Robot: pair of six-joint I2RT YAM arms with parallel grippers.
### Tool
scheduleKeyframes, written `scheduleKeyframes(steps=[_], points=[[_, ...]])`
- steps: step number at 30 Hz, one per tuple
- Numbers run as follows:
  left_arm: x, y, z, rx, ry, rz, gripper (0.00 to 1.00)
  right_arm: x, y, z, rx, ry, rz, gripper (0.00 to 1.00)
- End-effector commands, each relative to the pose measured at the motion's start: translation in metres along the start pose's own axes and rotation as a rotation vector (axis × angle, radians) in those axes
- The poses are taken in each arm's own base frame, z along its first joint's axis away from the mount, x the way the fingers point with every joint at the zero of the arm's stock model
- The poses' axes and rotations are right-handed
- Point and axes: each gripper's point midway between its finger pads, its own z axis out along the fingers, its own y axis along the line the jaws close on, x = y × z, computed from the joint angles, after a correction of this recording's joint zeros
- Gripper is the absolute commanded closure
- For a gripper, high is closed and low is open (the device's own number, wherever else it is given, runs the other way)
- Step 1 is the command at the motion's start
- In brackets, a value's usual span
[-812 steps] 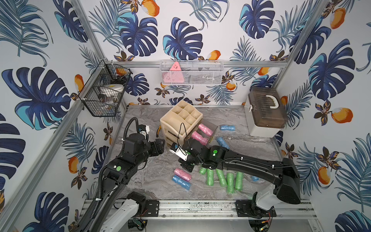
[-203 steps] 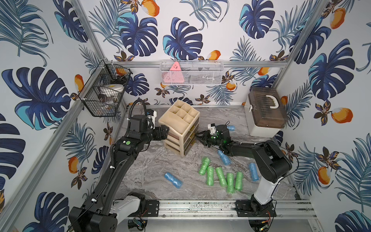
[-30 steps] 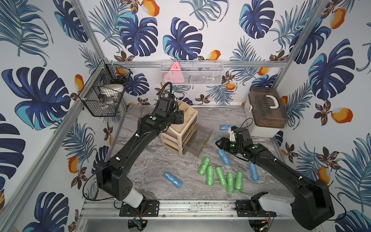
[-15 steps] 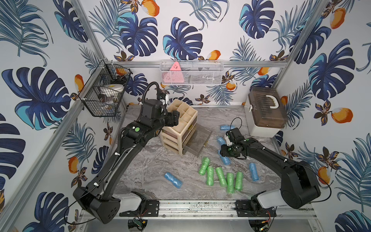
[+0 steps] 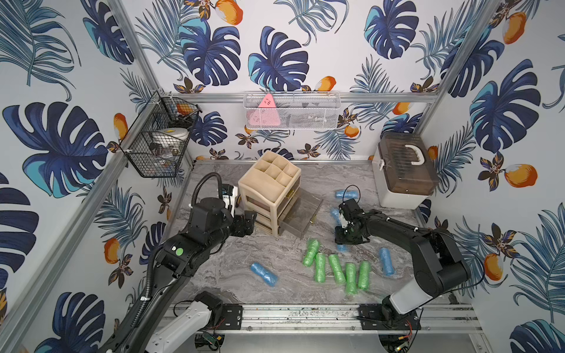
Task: Sort the rolls of trash bags by color and place them into the drawer
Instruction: Pick up the roll of trash bags from the center of the board, then place the roll of trash bags in the drawer.
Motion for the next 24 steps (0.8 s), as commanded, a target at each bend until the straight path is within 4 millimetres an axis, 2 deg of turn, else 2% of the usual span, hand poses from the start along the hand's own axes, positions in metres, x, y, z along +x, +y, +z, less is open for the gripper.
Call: scheduleKeyframes(steps=[1,4,6,12,14,17,19,20,23,24], points=[[0.02,0.012,-0.005,-0.04,0.025,-0.06,0.16,-0.011,0.008,-0.002,-0.029,-0.027,-0.02,0.7],[0.029,0.015,-0.008,-0.036,0.025,-0.094,0.16,-0.019,0.01,-0.011,-0.036,-0.055,-0.028,0.78],[0.034,0.016,-0.007,-0.033,0.026,-0.115,0.16,-0.026,0.014,-0.025,-0.051,-0.094,-0.035,0.82],[0.043,0.021,0.0,-0.042,0.022,-0.15,0.13,-0.06,0.026,-0.095,-0.098,-0.31,-0.065,0.88],[0.042,0.021,0.001,-0.041,0.017,-0.155,0.13,-0.073,0.037,-0.12,-0.15,-0.392,-0.09,0.89],[0.042,0.019,0.0,-0.029,0.01,-0.171,0.12,-0.088,0.067,-0.15,-0.284,-0.482,-0.163,0.9],[0.044,0.016,0.002,-0.01,0.021,-0.177,0.12,-0.09,0.091,-0.159,-0.328,-0.501,-0.244,0.91],[0.045,0.014,0.002,0.0,0.028,-0.181,0.12,-0.095,0.106,-0.17,-0.338,-0.527,-0.303,0.91],[0.047,0.011,0.004,0.018,0.034,-0.191,0.12,-0.093,0.139,-0.172,-0.332,-0.538,-0.449,0.92],[0.047,0.011,0.003,0.022,0.031,-0.195,0.12,-0.086,0.156,-0.171,-0.345,-0.534,-0.508,0.92]])
